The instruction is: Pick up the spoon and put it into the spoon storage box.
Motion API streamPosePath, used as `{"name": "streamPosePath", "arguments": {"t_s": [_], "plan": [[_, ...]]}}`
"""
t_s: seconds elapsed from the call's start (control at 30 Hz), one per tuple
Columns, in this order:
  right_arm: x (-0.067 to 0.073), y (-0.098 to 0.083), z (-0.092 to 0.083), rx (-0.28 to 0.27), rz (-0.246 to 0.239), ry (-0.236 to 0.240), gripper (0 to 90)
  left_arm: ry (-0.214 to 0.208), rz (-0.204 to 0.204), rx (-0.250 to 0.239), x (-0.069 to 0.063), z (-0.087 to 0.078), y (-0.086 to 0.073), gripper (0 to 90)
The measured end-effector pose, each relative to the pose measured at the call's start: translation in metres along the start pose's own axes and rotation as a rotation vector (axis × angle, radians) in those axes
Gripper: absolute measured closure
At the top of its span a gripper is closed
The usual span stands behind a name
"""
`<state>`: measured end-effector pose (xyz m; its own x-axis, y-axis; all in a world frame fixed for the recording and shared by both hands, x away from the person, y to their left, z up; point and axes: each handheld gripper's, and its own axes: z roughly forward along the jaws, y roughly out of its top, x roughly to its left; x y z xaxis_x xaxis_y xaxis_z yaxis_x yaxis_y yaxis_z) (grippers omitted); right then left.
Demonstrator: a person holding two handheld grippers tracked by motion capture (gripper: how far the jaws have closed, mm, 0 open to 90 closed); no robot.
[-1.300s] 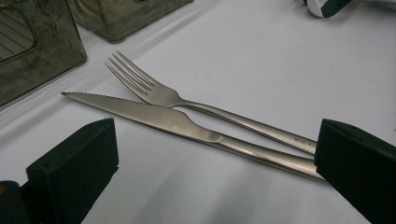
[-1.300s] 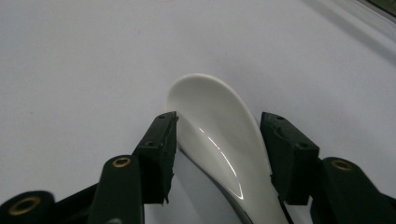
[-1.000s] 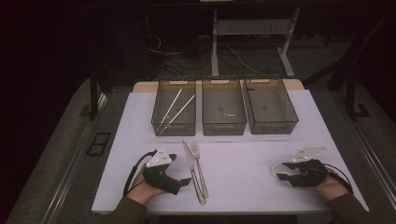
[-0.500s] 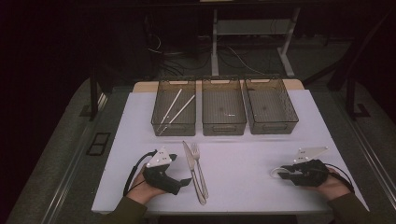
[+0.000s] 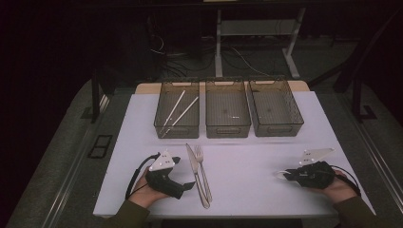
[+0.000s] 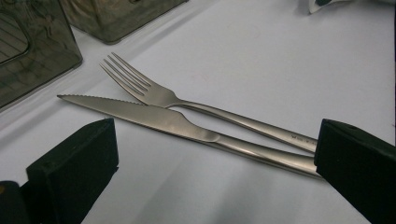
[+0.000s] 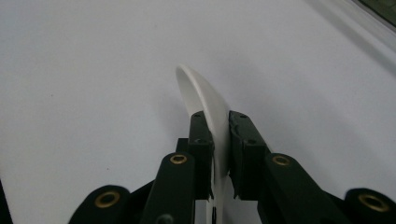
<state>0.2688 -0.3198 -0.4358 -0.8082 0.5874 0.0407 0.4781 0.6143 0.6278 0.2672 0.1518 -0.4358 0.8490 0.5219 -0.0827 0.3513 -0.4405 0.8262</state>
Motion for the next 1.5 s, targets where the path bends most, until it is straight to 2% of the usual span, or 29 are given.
{"name": "streamPosePath", "arguments": {"t_s": [0.33, 0.57, 0.73, 1.07, 1.5], "plan": [[-0.004, 0.006, -0.009, -0.041, 0.034, -0.018, 80.1, -0.005, 0.009, -0.006, 0.000, 0.000, 0.000, 0.0], [-0.005, 0.017, -0.012, -0.067, 0.038, -0.029, 80.3, -0.004, 0.009, -0.008, -0.001, 0.001, 0.000, 0.0], [-0.006, 0.024, -0.014, -0.088, 0.040, -0.020, 80.3, -0.003, 0.005, -0.008, -0.001, 0.002, 0.001, 0.0], [-0.011, 0.050, -0.013, -0.134, 0.047, -0.020, 80.4, -0.003, 0.012, -0.011, -0.001, 0.001, 0.001, 0.0], [-0.014, 0.084, 0.001, -0.155, 0.039, -0.013, 80.4, -0.006, 0.015, -0.013, -0.001, 0.001, 0.001, 0.0]]}}
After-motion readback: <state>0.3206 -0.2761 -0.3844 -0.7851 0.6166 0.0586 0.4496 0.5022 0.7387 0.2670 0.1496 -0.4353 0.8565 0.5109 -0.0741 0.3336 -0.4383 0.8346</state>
